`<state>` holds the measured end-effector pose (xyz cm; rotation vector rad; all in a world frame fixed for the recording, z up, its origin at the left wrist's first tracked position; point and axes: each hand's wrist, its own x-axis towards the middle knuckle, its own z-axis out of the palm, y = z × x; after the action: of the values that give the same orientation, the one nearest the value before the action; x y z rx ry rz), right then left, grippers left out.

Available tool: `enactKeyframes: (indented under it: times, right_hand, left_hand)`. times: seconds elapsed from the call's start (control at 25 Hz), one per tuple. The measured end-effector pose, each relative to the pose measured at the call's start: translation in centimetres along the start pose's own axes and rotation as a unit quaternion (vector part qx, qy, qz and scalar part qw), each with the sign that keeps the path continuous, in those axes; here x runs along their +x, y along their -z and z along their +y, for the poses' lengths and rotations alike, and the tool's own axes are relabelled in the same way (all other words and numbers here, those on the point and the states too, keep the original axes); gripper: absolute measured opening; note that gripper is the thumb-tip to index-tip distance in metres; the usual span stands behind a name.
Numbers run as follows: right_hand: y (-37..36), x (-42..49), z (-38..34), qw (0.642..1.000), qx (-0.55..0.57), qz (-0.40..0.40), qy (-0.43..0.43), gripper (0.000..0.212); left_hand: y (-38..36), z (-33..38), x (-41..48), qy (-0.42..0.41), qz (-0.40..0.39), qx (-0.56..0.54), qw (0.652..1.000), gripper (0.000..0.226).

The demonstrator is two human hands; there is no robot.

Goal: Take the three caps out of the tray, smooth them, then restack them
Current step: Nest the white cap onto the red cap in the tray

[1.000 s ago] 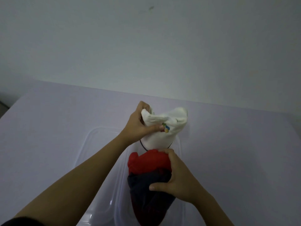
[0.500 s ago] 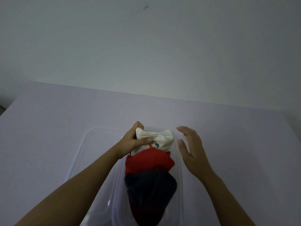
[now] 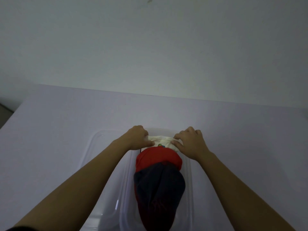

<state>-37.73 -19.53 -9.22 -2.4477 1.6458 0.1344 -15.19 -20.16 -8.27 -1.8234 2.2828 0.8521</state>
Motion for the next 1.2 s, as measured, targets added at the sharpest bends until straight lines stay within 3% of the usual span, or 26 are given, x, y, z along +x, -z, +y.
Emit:
enactKeyframes:
  times: [0.16,0.32,0.4,0.52,0.64,0.76,0.88,0.92,1.0,1.04,1.12,1.2]
  right_hand:
    - [-0.1,0.7,-0.3,0.999,0.008,-0.004,-0.031,0.04]
    - [-0.5,-1.0,-0.7,0.977,0.171,0.129,-0.014,0.038]
    - [-0.3,-2.7,-0.8,0.97,0.222,0.1,-0.013,0.048]
    - [-0.6,-4.3,-1.4,0.973,0.231,-0.013,-0.013,0.063]
    - [-0.8,-3.9,-2.2,0.973,0.222,-0.016,-0.061,0.063]
    - [-1.0,-4.9,-2.9,0.968,0.236,0.053,-0.062,0.061]
    - [-1.5,-8.4,-5.7,0.949,0.256,0.181,-0.032,0.054]
    - [-2.2,-9.7,-7.3,0.952,0.237,0.192,-0.015,0.054]
    - [-4.1,-11.6,-10.5,0.968,0.168,0.185,0.014,0.059]
    - [-5.1,-11.9,-11.5,0.975,0.143,0.172,0.015,0.062]
    - [-6.6,-11.5,-12.2,0.984,0.102,0.147,0.0,0.067]
    - [-7.1,-10.6,-12.1,0.989,0.07,0.126,-0.016,0.069]
  left_hand:
    - [-1.6,0.1,0.3,0.033,0.0,0.008,0.999,0.053]
    - [-1.0,0.6,-1.6,0.008,0.157,-0.088,0.984,0.039]
    - [-0.9,0.5,-3.3,-0.019,0.142,-0.151,0.978,0.035]
    - [-2.3,0.5,-4.7,-0.011,0.03,-0.099,0.995,0.045]
    - [-3.5,1.0,-4.3,0.023,0.084,-0.05,0.995,0.047]
    - [-3.3,0.8,-5.7,0.031,0.191,-0.151,0.969,0.048]
    - [-3.7,-3.4,-9.2,0.159,0.336,-0.251,0.894,0.048]
    - [-4.4,-5.5,-10.5,0.247,0.327,-0.232,0.882,0.055]
    - [-6.4,-9.0,-13.4,0.44,0.214,-0.173,0.855,0.083]
    - [-7.6,-10.0,-14.5,0.497,0.153,-0.165,0.838,0.096]
    - [-9.4,-10.5,-15.7,0.528,0.102,-0.18,0.824,0.107]
    - [-10.2,-10.6,-15.9,0.506,0.128,-0.191,0.831,0.103]
